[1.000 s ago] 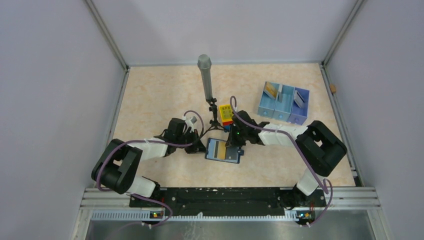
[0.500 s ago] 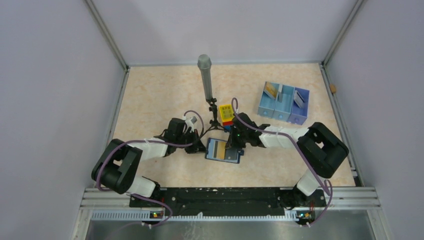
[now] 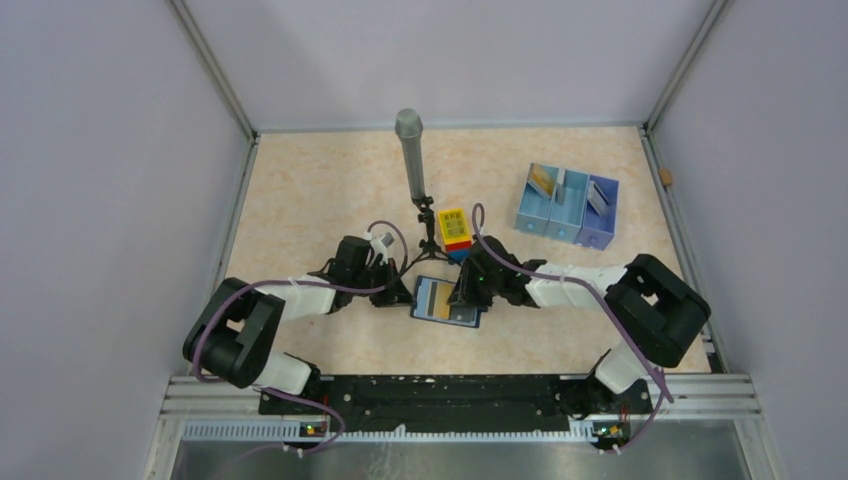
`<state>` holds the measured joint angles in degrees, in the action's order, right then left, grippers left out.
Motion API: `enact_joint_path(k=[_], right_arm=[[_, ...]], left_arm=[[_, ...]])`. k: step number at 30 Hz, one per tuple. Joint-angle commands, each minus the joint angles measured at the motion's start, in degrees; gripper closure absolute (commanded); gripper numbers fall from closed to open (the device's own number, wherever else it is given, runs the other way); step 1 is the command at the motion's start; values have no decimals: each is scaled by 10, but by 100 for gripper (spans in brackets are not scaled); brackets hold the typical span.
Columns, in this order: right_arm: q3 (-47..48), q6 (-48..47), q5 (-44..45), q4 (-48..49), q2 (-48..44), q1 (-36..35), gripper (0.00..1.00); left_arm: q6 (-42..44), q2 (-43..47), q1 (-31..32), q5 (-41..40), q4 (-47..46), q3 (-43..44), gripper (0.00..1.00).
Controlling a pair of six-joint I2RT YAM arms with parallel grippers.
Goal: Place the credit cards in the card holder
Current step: Insert the credit card into the card holder.
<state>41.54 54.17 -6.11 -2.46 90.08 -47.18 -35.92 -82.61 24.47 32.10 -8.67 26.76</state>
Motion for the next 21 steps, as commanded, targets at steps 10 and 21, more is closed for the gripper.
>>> enact_joint_path(k=[10, 21], right_arm=[[-1, 35, 4, 37, 41, -32, 78], [30, 44, 13, 55, 54, -56, 78]], left_arm=[[2, 10, -1, 1, -20, -7, 100], [-2, 17, -1, 3, -22, -7, 100]])
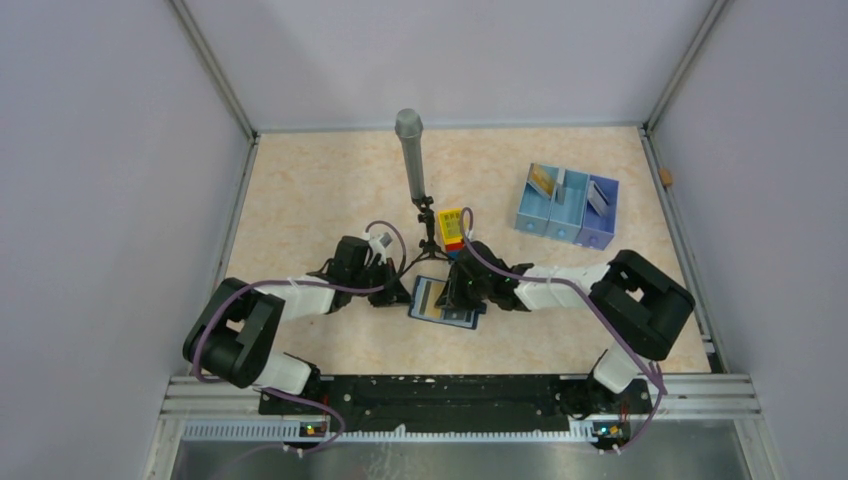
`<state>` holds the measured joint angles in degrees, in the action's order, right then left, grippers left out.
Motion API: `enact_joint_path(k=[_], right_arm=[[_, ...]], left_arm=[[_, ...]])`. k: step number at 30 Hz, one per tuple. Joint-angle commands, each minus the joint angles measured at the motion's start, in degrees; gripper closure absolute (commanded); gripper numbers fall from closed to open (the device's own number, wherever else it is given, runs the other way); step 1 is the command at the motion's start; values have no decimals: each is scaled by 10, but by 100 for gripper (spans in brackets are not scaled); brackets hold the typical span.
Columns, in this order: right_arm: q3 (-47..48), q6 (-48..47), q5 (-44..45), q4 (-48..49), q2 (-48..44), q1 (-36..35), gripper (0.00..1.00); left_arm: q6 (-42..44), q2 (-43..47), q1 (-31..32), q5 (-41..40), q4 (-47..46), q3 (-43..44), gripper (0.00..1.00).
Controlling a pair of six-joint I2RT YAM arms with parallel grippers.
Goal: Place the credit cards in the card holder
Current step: Insert the credit card into the card holder.
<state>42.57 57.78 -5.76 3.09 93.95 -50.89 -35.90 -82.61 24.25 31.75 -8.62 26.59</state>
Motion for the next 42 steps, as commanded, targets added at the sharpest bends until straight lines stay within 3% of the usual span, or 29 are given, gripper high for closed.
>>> enact_joint_path(k=[1, 13, 21, 25, 33, 36, 40, 42], right_arm=[[19, 10, 11, 3, 14, -20, 78], [1, 20, 40, 53, -12, -26, 78], [-12, -36, 110, -13, -112, -26, 58], [-4, -84, 170, -93, -170, -21, 43], [42, -202, 254, -249, -229, 97, 28], [62, -241, 245, -269, -235, 162, 27], [113, -302, 233, -286, -203, 219, 27], [154, -332, 260, -297, -177, 221, 26]], left_arm=[[-4, 17, 1, 7, -23, -6, 100], [-34, 24, 2, 17, -59, -36, 100], [-51, 35, 6, 23, -85, -54, 100], [-66, 36, 20, 24, -102, -57, 100], [-102, 28, 76, 8, -130, -59, 98], [-108, 40, 80, 3, -127, -64, 89], [-96, 67, 81, -19, -79, -55, 62], [-83, 83, 80, -30, -44, -42, 44]])
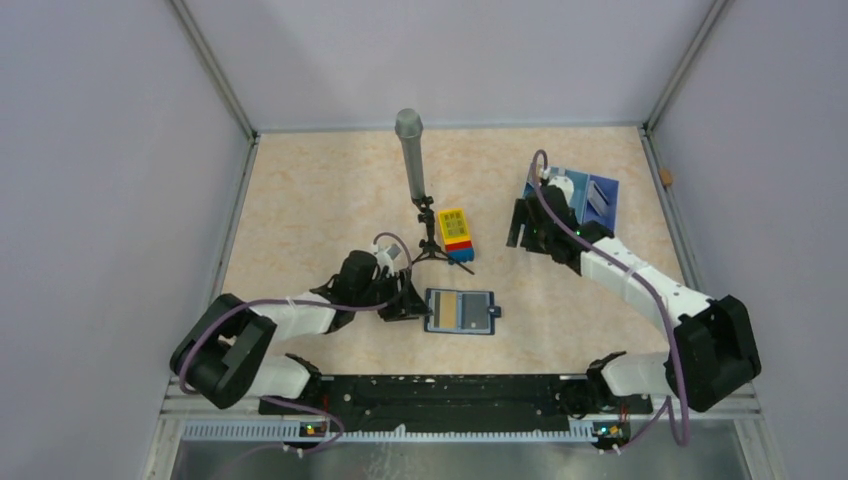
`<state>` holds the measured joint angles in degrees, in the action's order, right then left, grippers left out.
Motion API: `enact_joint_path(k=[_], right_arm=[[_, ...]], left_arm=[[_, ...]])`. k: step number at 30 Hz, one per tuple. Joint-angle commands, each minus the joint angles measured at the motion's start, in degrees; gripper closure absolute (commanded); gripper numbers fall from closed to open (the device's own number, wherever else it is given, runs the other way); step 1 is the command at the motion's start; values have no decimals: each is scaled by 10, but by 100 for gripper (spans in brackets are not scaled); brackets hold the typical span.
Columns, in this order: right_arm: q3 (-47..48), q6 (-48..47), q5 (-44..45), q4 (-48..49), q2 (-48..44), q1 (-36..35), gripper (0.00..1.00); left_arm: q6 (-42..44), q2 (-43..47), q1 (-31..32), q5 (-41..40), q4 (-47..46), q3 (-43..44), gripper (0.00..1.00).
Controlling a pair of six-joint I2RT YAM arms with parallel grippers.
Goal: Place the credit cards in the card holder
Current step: Insert the credit card into the card holder, then pick up the credit card from the storage box.
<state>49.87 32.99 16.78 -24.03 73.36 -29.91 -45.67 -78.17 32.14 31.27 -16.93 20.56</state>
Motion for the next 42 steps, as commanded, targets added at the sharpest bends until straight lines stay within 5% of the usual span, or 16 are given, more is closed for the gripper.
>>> enact_joint_path(k=[1, 5, 10, 21, 30, 42], right_arm=[[98, -97, 54, -31, 42, 12, 26], [166, -121, 103, -51, 107, 47, 26], [215, -147, 79, -18, 173, 97, 25], [329, -190, 71, 41, 309, 123, 40], [407, -206, 119, 46, 396, 123, 53], [417, -205, 127, 38, 395, 124, 55]], left_arm=[[20, 47, -1, -31, 57, 25, 36], [55, 80, -20, -52, 149, 67, 15], [112, 131, -72, -49, 301, 144, 2], [260, 177, -153, -105, 531, 344, 1], [269, 180, -157, -158, 515, 328, 1], [268, 172, -161, -148, 498, 315, 1]])
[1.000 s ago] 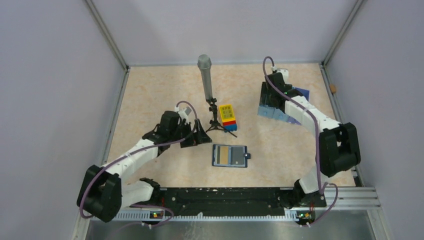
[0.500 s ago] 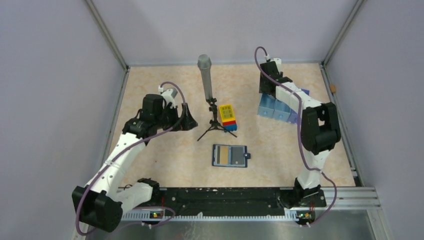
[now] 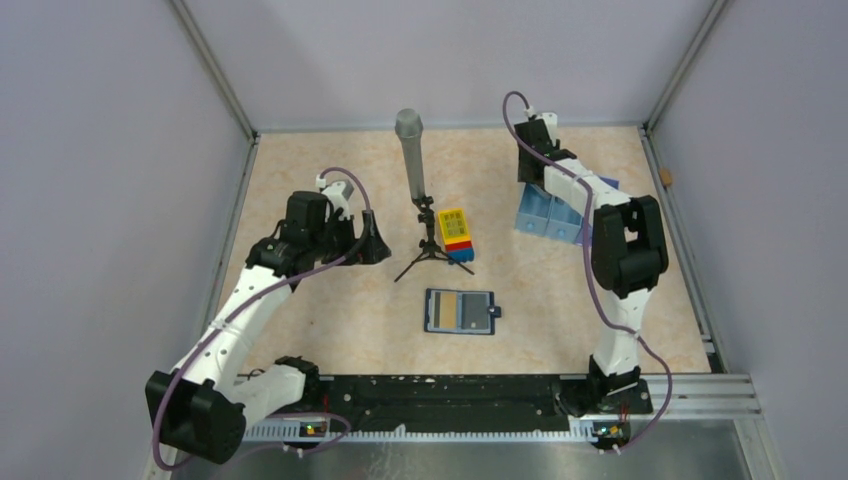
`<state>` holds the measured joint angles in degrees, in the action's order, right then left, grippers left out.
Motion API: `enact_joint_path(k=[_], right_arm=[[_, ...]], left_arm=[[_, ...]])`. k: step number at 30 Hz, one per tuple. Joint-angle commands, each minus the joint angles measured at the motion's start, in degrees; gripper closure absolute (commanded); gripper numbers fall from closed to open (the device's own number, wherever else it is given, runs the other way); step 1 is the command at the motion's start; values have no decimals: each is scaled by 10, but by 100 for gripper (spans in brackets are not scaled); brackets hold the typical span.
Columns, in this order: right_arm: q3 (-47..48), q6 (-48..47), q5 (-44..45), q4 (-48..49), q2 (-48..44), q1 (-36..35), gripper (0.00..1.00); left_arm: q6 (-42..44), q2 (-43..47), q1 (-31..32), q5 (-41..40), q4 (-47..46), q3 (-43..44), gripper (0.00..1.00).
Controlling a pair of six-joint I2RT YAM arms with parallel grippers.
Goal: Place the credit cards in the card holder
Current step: Pick up the credit card from the storage box.
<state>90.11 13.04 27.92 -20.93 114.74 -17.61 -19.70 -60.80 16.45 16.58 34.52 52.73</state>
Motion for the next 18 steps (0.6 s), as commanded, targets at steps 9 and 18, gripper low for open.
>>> enact_joint_path(k=[9, 18], right_arm=[[11, -3, -4, 7, -20, 1, 56], [19, 35, -44, 14, 6, 3, 46]], left_arm=[[6, -5, -5, 6, -18, -7, 1], [8, -3, -6, 6, -18, -11, 1]])
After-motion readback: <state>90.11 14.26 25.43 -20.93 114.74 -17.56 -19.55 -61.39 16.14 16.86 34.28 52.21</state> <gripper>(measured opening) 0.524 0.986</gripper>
